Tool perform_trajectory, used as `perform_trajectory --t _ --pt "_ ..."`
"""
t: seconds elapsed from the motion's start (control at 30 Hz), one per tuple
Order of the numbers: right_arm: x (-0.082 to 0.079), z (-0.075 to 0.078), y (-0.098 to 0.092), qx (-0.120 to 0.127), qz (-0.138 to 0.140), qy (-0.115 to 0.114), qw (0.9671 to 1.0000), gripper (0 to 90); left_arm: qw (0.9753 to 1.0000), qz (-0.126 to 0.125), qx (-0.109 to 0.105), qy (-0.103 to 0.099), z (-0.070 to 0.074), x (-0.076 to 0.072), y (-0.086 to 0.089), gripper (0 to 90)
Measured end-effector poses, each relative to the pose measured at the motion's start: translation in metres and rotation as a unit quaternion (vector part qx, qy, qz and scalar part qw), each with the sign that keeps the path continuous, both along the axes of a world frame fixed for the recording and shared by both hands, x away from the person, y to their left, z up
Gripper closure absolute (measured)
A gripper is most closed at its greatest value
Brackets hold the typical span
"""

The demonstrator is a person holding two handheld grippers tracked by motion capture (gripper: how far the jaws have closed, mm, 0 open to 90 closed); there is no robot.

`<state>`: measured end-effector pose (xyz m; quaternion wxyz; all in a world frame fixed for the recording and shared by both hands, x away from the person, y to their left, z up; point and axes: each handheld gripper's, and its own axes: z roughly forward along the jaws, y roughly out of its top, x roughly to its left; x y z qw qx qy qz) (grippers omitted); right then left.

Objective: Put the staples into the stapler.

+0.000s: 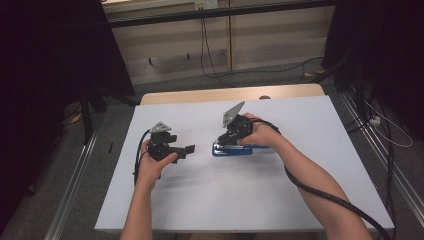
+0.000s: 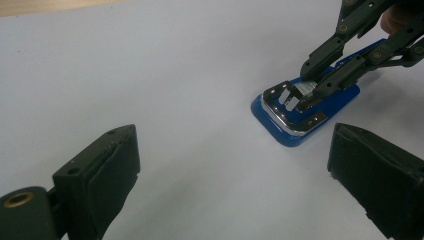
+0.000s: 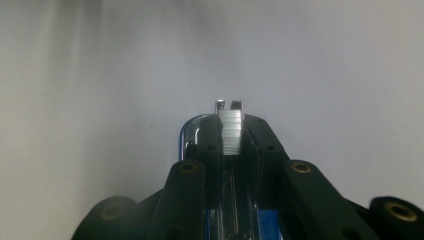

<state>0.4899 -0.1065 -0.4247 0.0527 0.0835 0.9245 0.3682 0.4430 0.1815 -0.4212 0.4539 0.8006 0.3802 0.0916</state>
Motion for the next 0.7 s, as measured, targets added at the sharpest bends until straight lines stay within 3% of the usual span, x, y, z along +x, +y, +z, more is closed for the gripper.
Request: perform_trajectory --t 0.7 --pt "-0.001 -0.001 0.0007 0.003 -0.005 0.0 1.0 79.0 1.0 0.001 0.001 0.001 -0.0002 0.0002 0.0004 6.6"
